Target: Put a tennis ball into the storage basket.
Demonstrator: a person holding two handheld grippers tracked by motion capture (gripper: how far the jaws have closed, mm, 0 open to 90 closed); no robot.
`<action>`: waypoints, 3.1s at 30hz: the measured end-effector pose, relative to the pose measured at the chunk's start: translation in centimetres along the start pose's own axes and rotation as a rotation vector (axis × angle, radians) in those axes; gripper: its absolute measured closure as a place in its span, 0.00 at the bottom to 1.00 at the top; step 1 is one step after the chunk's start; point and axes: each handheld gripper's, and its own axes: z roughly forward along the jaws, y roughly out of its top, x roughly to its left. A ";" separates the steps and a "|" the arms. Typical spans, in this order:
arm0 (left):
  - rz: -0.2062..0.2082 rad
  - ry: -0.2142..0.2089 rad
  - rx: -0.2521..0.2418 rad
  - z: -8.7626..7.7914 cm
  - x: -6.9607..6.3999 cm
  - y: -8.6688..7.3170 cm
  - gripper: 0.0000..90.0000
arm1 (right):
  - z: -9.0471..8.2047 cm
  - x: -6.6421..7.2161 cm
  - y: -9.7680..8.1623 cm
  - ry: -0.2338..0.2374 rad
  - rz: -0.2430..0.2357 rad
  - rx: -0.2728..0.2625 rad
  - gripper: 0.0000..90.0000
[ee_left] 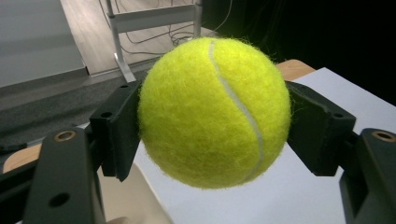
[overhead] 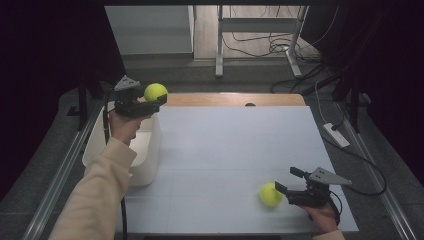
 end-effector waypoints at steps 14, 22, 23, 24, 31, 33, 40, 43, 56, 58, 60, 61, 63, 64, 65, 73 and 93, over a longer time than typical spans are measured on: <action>-0.030 0.056 0.009 -0.5 2.1 -0.5 0.30 | 0.1 0.0 0.0 -0.001 -0.002 0.000 0.13; -0.047 0.085 0.026 -0.8 3.4 -0.9 0.30 | 0.1 0.0 0.0 -0.001 0.001 0.000 0.13; -0.049 0.092 0.028 -0.8 3.6 -1.0 0.30 | 0.1 0.0 0.0 -0.001 0.000 0.002 0.13; -0.051 0.095 0.029 -0.9 3.8 -1.0 0.30 | 0.1 0.0 0.0 0.000 0.000 0.002 0.13; -0.078 0.126 0.050 -1.1 5.2 -1.5 0.30 | 0.1 0.0 0.0 -0.001 0.000 0.002 0.13; -0.084 0.138 0.057 -1.1 5.5 -1.7 0.30 | 0.1 0.0 0.0 -0.001 0.001 0.001 0.13; -0.109 0.174 0.081 -1.4 7.1 -2.3 0.30 | 0.1 0.0 0.0 -0.002 0.001 0.004 0.13; -0.119 0.186 0.093 -1.6 7.7 -2.6 0.30 | 0.1 0.0 0.0 -0.004 0.000 0.003 0.13; -0.130 0.191 0.169 -1.4 8.6 -3.6 0.30 | 0.1 0.0 0.0 -0.005 0.000 0.007 0.13; -0.131 0.191 0.178 -1.4 8.6 -3.6 0.30 | 0.2 0.1 0.0 -0.003 -0.002 0.011 0.13; -0.134 0.192 0.204 -1.2 8.7 -3.8 0.30 | 0.2 0.1 -0.1 -0.004 -0.002 0.011 0.13; -0.135 0.190 0.218 -1.1 8.8 -3.9 0.30 | 0.2 0.0 -0.1 -0.003 -0.002 0.011 0.13; -0.134 0.191 0.243 -0.9 8.9 -4.1 0.30 | 0.2 0.0 -0.1 -0.004 0.000 0.008 0.13; -0.135 0.192 0.252 -0.8 8.9 -4.1 0.30 | 0.2 0.0 -0.1 -0.004 0.000 0.008 0.13; -0.136 0.192 0.259 -0.8 9.0 -4.2 0.30 | 0.2 0.0 -0.1 -0.004 0.000 0.008 0.13; -0.139 0.215 0.280 -0.8 9.1 -4.4 0.29 | 0.2 0.0 -0.1 -0.001 -0.004 0.011 0.13; -0.132 0.085 0.141 -2.0 6.5 -3.4 0.08 | 0.2 0.0 -0.1 -0.002 0.000 0.006 0.13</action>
